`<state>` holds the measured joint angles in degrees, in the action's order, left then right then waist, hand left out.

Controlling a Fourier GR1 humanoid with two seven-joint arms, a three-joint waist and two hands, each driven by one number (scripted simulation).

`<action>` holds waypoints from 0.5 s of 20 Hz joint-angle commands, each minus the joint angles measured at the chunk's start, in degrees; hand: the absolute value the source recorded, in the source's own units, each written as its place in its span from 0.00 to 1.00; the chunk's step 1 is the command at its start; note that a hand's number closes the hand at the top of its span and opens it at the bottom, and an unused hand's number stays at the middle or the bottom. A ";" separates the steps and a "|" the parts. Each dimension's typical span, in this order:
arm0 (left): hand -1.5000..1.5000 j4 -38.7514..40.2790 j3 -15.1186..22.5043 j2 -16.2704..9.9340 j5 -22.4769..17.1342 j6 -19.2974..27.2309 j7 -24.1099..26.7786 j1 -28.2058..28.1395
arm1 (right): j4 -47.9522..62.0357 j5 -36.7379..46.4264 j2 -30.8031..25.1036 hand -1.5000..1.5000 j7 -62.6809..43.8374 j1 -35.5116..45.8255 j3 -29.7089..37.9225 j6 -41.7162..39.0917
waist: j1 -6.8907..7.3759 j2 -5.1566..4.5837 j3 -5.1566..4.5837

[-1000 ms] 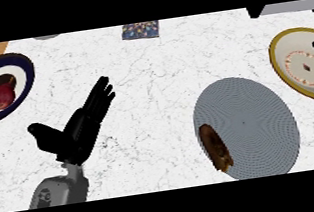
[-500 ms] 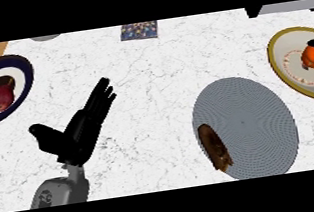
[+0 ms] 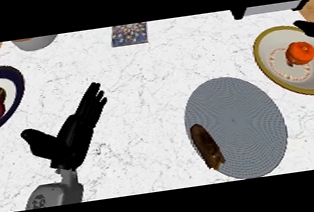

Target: Pick the squash from the placemat and place it in the bowl

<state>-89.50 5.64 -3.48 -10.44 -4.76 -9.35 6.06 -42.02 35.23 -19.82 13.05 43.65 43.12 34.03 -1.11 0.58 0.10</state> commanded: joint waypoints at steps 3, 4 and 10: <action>0.50 -0.48 -1.01 -0.47 -0.08 0.37 0.63 -3.00 | -19.38 -10.71 10.85 0.00 9.61 -12.27 0.48 -5.64 | -2.26 0.84 -0.17; 0.50 -0.59 -0.16 0.42 0.00 0.52 0.55 -2.98 | -23.62 -10.69 12.88 0.00 8.65 -11.93 -1.22 -6.24 | -2.47 1.03 -0.24; 0.50 -0.73 -2.19 -1.92 -0.69 -0.40 -0.23 -2.08 | -38.68 -14.01 19.59 0.00 11.98 -28.27 -11.36 -5.96 | -2.88 1.31 -0.24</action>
<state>-90.14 3.91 -4.58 -10.81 -4.56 -9.16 3.94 -72.32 24.24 -3.56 22.87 24.16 37.16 28.05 -3.77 1.70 -0.15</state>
